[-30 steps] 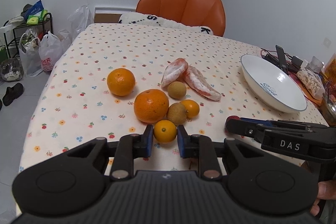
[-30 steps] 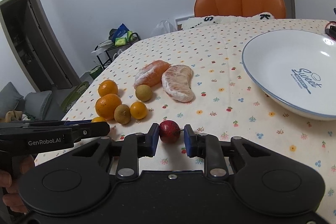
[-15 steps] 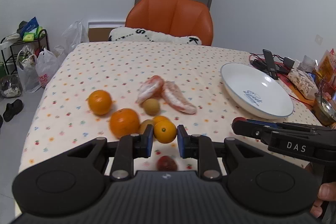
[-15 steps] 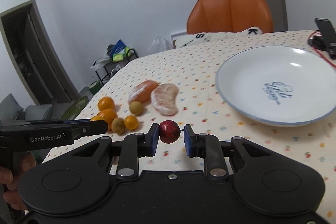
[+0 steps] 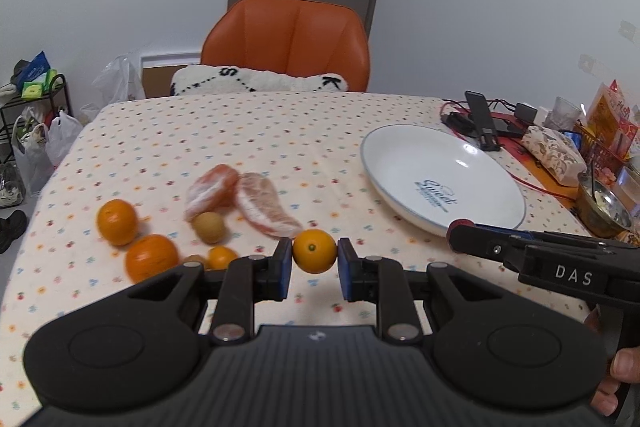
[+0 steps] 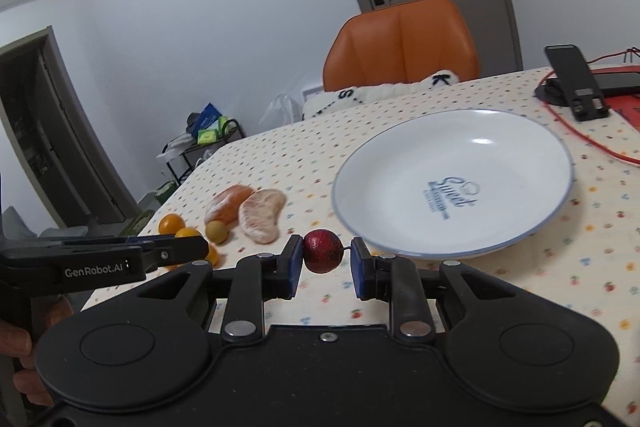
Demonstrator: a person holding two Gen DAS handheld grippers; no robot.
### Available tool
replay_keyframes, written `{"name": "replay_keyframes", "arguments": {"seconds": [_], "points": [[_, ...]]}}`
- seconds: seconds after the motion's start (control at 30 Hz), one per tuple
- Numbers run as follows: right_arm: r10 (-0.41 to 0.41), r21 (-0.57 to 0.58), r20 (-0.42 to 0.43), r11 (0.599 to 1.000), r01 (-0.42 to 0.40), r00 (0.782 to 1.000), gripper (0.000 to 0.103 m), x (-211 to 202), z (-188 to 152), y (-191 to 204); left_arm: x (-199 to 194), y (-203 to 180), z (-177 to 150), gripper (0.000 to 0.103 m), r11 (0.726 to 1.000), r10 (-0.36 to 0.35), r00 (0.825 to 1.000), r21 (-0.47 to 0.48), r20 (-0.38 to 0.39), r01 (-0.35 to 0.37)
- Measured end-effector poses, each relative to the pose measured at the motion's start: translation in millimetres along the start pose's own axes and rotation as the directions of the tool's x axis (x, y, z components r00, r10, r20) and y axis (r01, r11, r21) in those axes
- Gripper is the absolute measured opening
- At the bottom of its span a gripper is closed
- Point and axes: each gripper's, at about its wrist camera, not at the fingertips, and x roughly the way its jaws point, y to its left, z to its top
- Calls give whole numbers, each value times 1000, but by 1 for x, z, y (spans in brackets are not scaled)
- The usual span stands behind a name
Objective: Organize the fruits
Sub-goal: 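Carry the red plum and small orange over the plate and release both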
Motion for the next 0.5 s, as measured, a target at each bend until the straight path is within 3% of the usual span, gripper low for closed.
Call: {"name": "replay_keyframes", "arguments": {"seconds": [0.5], "points": [[-68,30,20,997,68,997,24,-5,9,-39,20,-40,13,22,998,-32,999,50,2,32]]}}
